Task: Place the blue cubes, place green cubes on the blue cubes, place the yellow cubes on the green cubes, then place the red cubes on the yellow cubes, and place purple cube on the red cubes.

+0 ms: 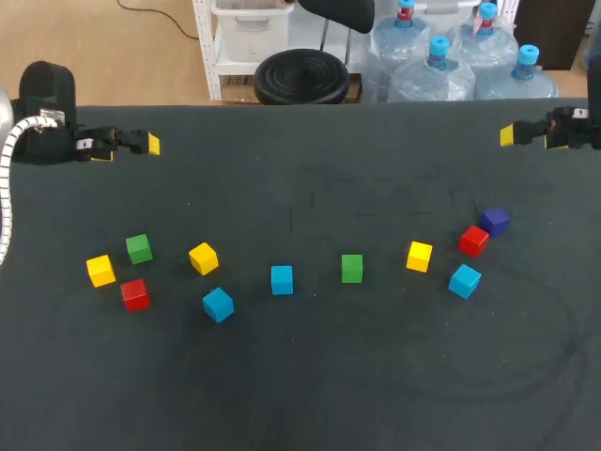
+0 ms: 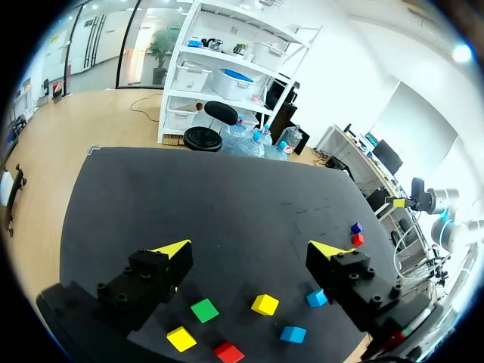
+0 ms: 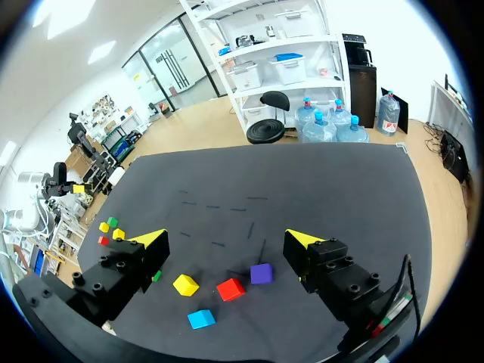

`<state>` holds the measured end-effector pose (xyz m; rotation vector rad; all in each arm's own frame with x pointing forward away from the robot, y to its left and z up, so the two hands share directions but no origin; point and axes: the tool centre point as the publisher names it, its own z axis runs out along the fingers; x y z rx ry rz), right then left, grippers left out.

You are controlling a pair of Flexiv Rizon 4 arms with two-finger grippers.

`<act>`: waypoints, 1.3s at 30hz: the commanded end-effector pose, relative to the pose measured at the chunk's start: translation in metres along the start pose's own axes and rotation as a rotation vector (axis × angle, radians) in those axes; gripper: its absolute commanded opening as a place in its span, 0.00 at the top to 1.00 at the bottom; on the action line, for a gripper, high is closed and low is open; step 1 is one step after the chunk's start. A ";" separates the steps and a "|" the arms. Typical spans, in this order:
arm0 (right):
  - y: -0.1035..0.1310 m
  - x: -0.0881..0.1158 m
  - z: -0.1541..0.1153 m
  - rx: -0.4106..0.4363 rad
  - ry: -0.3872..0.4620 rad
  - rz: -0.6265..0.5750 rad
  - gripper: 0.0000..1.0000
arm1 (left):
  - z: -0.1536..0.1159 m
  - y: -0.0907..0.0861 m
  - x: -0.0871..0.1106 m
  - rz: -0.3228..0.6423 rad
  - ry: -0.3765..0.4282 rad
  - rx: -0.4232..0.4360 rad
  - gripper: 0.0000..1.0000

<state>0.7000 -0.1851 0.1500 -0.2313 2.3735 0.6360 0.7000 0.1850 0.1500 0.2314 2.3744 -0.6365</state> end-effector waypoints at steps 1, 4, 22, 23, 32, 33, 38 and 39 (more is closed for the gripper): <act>0.000 0.000 0.000 0.000 0.000 0.000 0.00 | 0.000 0.000 0.000 0.000 0.000 0.000 0.00; 0.000 0.000 0.000 0.000 0.000 0.000 0.00 | 0.000 0.000 0.000 0.000 0.000 0.000 0.00; 0.000 0.000 0.000 0.000 0.000 0.000 1.00 | 0.000 0.000 0.000 0.000 0.000 0.000 0.00; 0.000 0.000 0.000 0.000 0.000 0.000 1.00 | 0.000 0.000 0.000 0.000 0.000 0.000 0.00; 0.000 0.000 0.000 0.000 0.000 0.000 0.00 | 0.000 0.000 0.000 0.000 0.000 0.000 0.00; 0.000 0.000 0.000 0.000 0.000 0.000 0.00 | 0.000 0.000 0.000 0.000 0.000 0.000 0.00; 0.000 0.000 0.000 0.000 0.000 0.000 0.00 | 0.000 0.000 0.000 0.000 0.000 0.000 0.00; 0.000 0.000 0.000 0.000 0.000 0.000 0.00 | 0.000 0.000 0.000 0.000 0.000 0.000 0.00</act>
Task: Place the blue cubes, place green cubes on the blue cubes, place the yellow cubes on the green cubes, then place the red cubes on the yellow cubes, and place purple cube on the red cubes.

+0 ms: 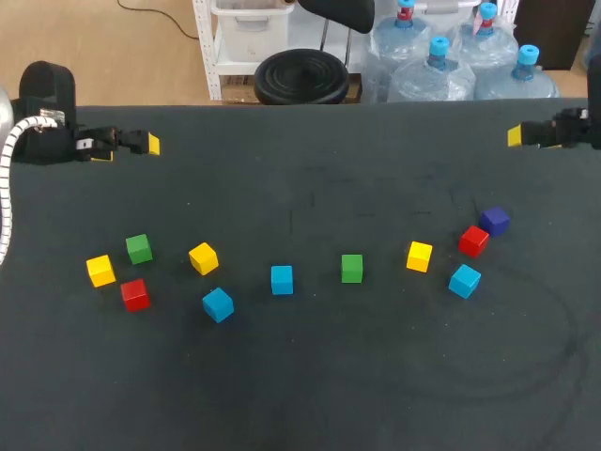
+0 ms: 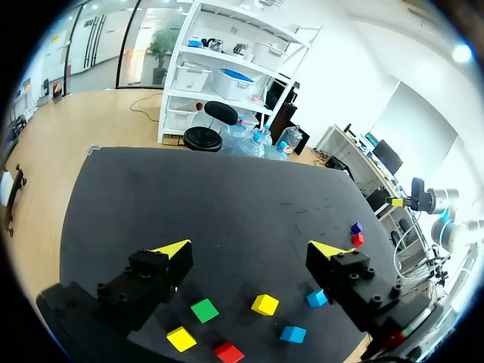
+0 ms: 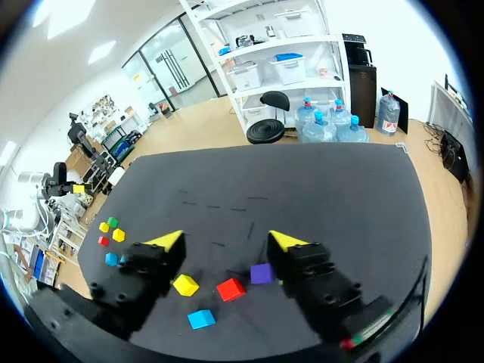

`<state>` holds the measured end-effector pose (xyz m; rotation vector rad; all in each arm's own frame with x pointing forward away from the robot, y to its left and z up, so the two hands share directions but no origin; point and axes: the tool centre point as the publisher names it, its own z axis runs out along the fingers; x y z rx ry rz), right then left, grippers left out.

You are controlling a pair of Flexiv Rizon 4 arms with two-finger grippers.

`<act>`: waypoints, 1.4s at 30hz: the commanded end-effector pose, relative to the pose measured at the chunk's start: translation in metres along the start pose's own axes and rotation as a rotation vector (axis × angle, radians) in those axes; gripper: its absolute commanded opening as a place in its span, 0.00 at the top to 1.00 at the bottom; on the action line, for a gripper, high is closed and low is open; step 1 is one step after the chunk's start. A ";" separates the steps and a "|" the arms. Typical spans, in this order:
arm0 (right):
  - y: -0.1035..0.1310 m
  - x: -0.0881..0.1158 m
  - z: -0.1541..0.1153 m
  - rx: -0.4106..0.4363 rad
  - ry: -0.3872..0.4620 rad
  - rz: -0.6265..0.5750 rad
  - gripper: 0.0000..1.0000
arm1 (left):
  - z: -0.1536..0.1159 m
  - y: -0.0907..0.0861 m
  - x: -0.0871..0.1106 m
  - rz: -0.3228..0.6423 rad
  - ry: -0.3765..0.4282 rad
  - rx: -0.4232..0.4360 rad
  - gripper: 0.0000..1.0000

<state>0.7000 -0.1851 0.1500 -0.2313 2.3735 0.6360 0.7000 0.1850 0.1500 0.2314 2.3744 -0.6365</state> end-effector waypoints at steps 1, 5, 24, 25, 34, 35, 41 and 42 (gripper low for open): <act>0.000 0.000 0.000 0.000 0.000 0.000 0.00 | 0.000 0.000 0.000 0.000 0.000 0.000 0.00; 0.000 0.000 0.000 0.000 0.000 0.000 0.00 | 0.000 0.000 0.000 0.000 0.000 0.000 0.00; 0.002 -0.002 -0.001 0.061 0.040 -0.029 0.00 | 0.000 0.000 0.000 0.000 0.000 0.000 0.00; 0.003 -0.003 -0.002 0.059 0.036 -0.027 0.00 | 0.000 0.000 0.000 0.000 0.000 0.000 0.00; 0.019 -0.007 -0.015 0.036 0.047 -0.023 0.00 | 0.000 0.000 0.000 0.000 0.000 0.000 0.00; 0.023 -0.006 -0.016 0.025 0.052 -0.037 0.00 | 0.000 0.000 0.000 0.000 0.000 0.000 0.00; 0.037 0.003 -0.018 -0.014 0.093 -0.047 0.00 | 0.000 0.000 0.000 0.000 0.000 0.000 0.00; 0.038 0.005 -0.018 -0.020 0.104 -0.045 0.00 | 0.000 0.000 0.000 0.000 0.000 0.000 0.00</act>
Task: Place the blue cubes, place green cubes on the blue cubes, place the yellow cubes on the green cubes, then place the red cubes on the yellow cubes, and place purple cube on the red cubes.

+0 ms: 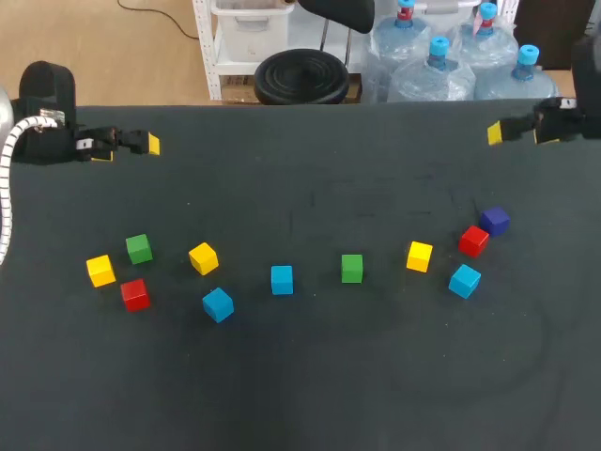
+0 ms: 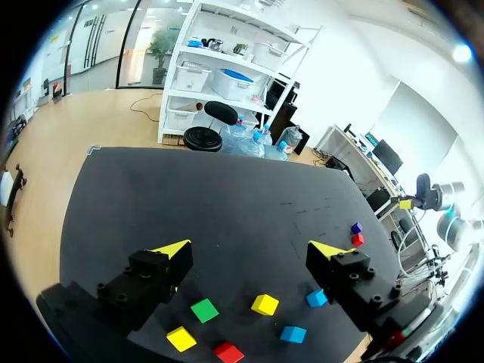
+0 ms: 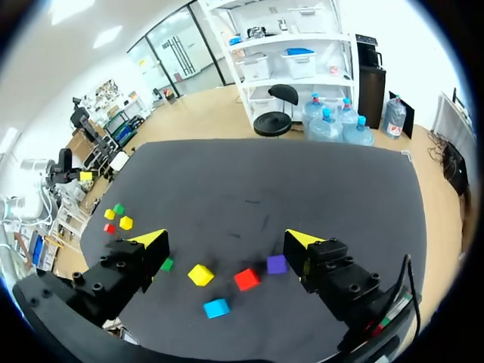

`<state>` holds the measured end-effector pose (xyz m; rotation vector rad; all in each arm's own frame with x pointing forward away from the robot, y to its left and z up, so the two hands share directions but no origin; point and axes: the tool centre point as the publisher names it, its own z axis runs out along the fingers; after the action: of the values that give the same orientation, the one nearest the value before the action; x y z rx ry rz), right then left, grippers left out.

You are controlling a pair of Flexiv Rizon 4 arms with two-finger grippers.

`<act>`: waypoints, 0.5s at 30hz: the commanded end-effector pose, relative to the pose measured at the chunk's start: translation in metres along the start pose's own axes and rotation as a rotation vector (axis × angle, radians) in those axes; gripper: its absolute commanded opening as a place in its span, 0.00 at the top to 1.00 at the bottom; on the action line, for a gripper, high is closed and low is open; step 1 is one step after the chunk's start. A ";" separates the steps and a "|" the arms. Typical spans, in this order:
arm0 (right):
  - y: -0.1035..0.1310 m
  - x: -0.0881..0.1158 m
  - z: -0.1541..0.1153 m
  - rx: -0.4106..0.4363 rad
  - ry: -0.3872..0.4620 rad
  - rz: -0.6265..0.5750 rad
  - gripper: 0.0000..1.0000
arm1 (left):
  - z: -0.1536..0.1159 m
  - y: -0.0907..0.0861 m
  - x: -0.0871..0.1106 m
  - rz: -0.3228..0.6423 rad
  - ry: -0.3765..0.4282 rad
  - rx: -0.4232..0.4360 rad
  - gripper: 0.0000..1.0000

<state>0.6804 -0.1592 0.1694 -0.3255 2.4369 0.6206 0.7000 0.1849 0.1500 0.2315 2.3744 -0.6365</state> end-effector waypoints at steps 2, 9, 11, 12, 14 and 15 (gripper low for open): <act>0.003 0.007 -0.006 -0.014 0.032 0.012 0.00 | 0.000 0.000 0.000 0.000 0.000 0.000 0.00; 0.004 0.022 0.000 -0.014 0.094 0.051 0.00 | 0.000 0.000 0.000 0.000 0.000 0.000 0.00; 0.005 0.027 0.003 -0.014 0.118 0.055 0.00 | 0.000 0.000 0.000 0.000 0.000 0.000 0.00; 0.005 0.029 0.005 -0.014 0.129 0.059 0.00 | 0.000 0.000 0.000 0.000 0.000 0.000 0.00; 0.006 0.032 0.007 -0.010 0.148 0.059 0.00 | 0.000 0.000 0.000 0.000 0.000 0.000 0.00; 0.007 0.034 0.007 -0.008 0.154 0.060 0.00 | 0.000 0.000 0.000 0.000 0.000 0.000 0.00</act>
<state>0.6515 -0.1548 0.1461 -0.3139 2.5901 0.6562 0.7000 0.1850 0.1500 0.2314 2.3744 -0.6365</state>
